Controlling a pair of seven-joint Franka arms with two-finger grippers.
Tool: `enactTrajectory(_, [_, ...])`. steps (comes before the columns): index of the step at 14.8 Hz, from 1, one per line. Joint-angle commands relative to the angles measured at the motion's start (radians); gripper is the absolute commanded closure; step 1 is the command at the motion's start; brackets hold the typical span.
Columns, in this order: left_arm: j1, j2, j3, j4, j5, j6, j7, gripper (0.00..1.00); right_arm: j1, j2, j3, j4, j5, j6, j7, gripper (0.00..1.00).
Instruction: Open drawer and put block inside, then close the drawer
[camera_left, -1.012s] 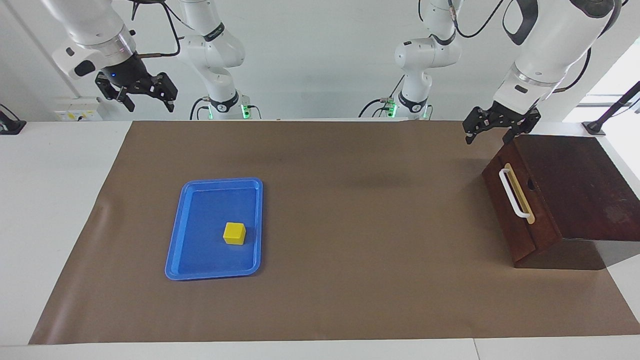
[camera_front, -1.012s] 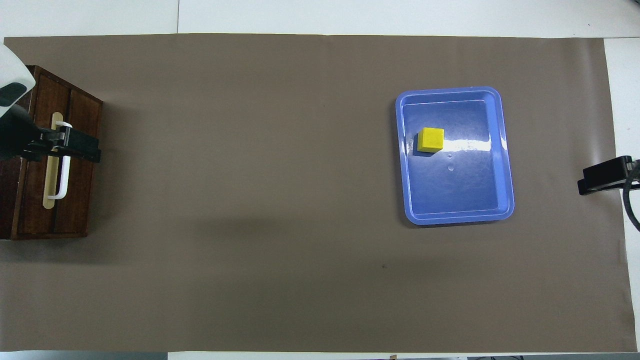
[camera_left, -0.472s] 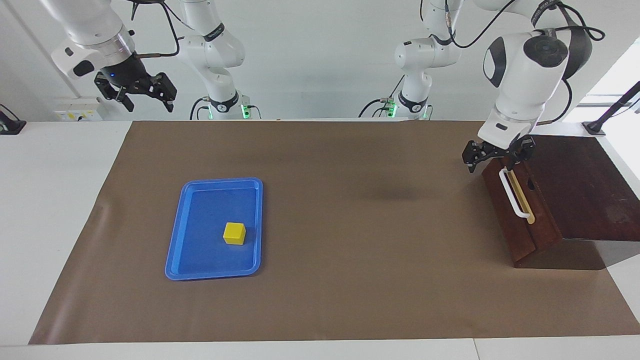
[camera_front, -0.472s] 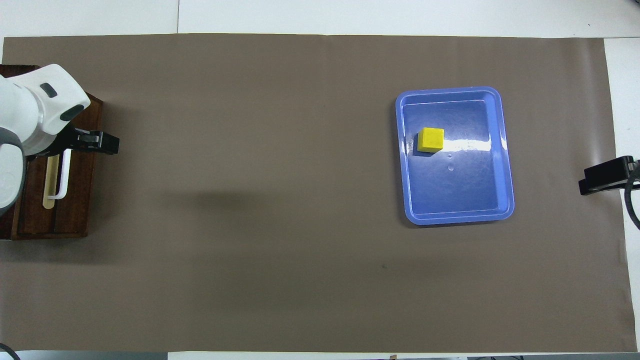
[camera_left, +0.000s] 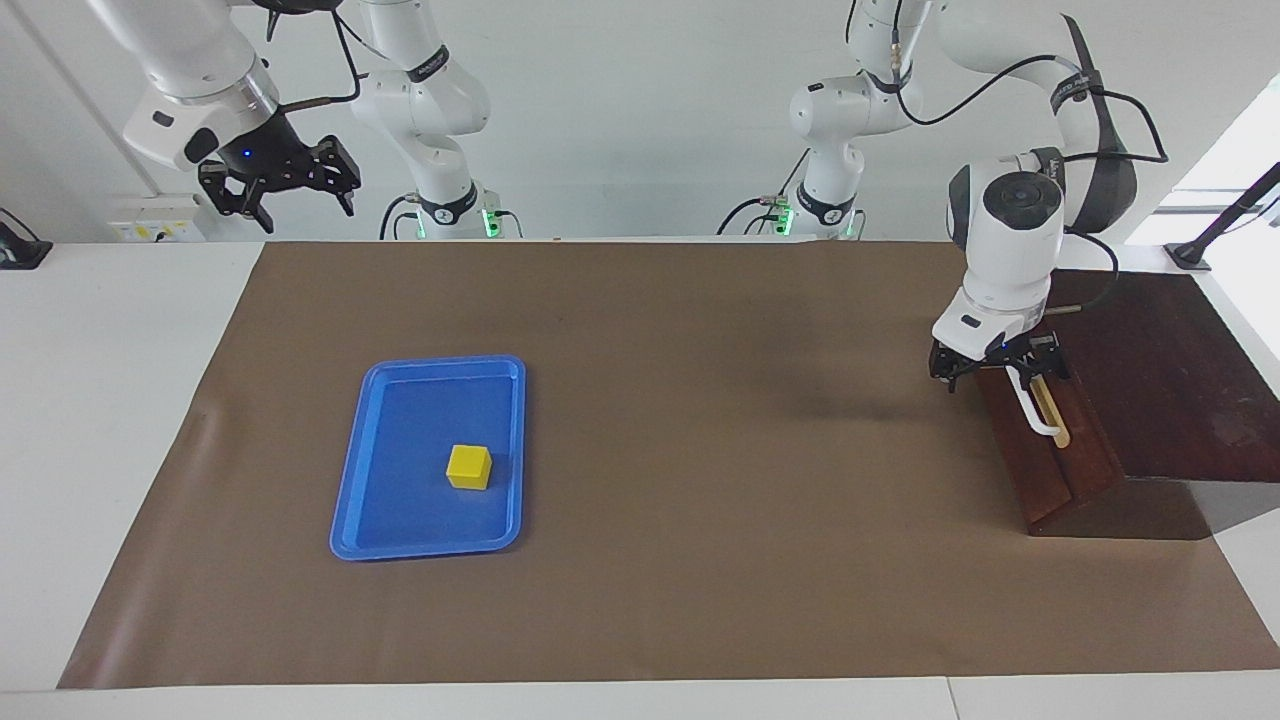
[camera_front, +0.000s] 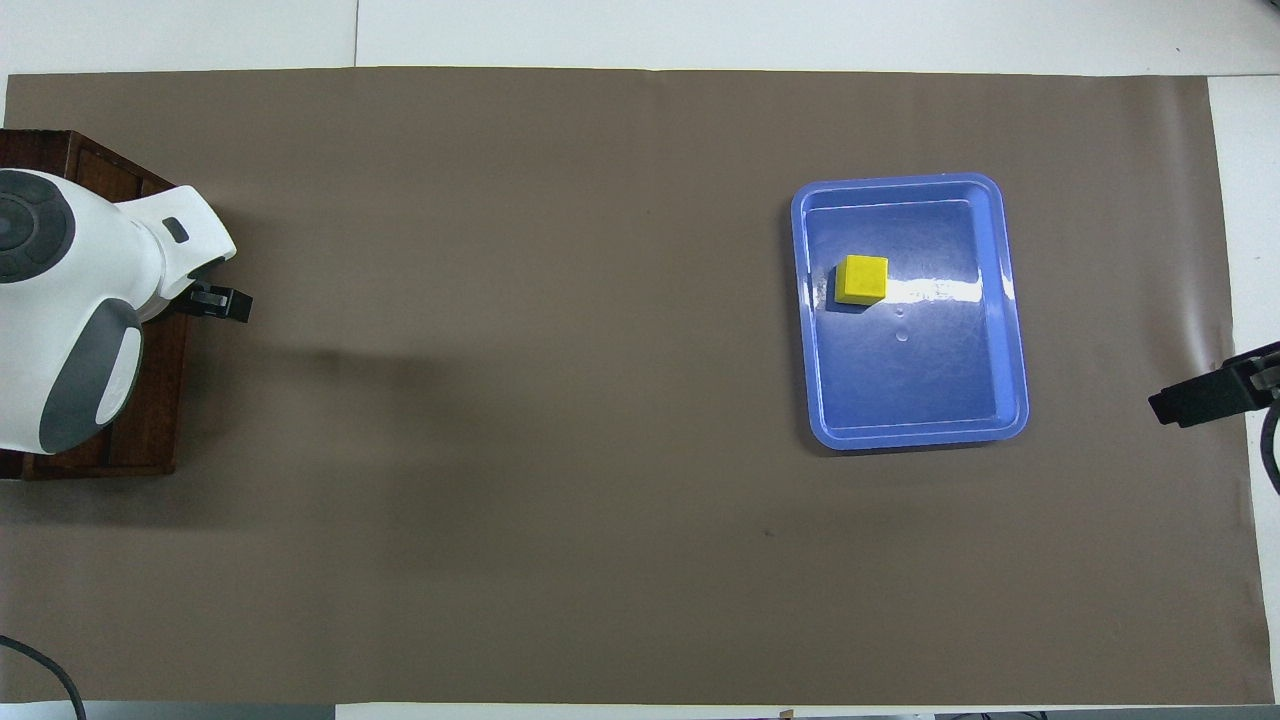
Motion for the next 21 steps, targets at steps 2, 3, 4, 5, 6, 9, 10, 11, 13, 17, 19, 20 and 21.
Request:
enactTrajectory(2, [0.038, 0.002, -0.002, -0.028, 0.031, 0.074, 0.003, 0.00, -0.003, -0.077, -0.002, -0.147, 0.025, 0.135, -0.337, 0.00])
enactTrajectory(3, [0.043, 0.003, -0.002, -0.034, 0.031, 0.095, 0.005, 0.00, -0.002, -0.086, -0.002, -0.178, 0.025, 0.181, -0.413, 0.00])
enactTrajectory(4, [0.055, 0.005, -0.002, -0.037, 0.035, 0.102, 0.003, 0.00, 0.000, -0.091, -0.002, -0.204, 0.026, 0.217, -0.472, 0.00])
enactTrajectory(5, [0.058, 0.006, -0.003, -0.038, 0.042, 0.109, 0.003, 0.00, 0.001, -0.095, -0.002, -0.224, 0.028, 0.243, -0.513, 0.00])
enactTrajectory(6, [0.063, 0.014, -0.003, -0.044, 0.047, 0.118, 0.003, 0.00, 0.007, -0.095, 0.000, -0.242, 0.028, 0.264, -0.557, 0.00])
enactTrajectory(9, [0.064, 0.014, -0.003, -0.080, 0.047, 0.169, 0.003, 0.00, 0.009, -0.082, 0.000, -0.288, 0.029, 0.307, -0.796, 0.00])
enactTrajectory(10, [0.064, 0.015, -0.003, -0.083, 0.047, 0.181, 0.003, 0.00, 0.004, -0.080, 0.000, -0.313, 0.035, 0.353, -0.876, 0.00])
enactTrajectory(11, [0.064, 0.020, -0.003, -0.084, 0.047, 0.192, 0.002, 0.00, 0.003, -0.083, 0.000, -0.344, 0.054, 0.402, -0.949, 0.00])
enactTrajectory(13, [0.063, 0.029, -0.003, -0.083, 0.045, 0.201, -0.001, 0.00, 0.003, -0.083, 0.000, -0.371, 0.096, 0.445, -1.008, 0.00])
enactTrajectory(17, [0.008, 0.041, -0.011, -0.072, 0.041, 0.204, -0.174, 0.00, -0.016, 0.024, -0.002, -0.372, 0.215, 0.496, -1.079, 0.00])
enactTrajectory(19, [-0.063, 0.040, -0.012, -0.069, 0.036, 0.172, -0.262, 0.00, -0.016, 0.073, -0.002, -0.371, 0.280, 0.553, -1.137, 0.00])
enactTrajectory(20, [-0.095, 0.037, -0.014, -0.066, 0.030, 0.148, -0.296, 0.00, -0.016, 0.101, -0.002, -0.371, 0.300, 0.591, -1.181, 0.00])
enactTrajectory(21, [-0.118, 0.035, -0.014, -0.063, 0.010, 0.131, -0.316, 0.00, -0.017, 0.128, -0.002, -0.373, 0.322, 0.626, -1.221, 0.00])
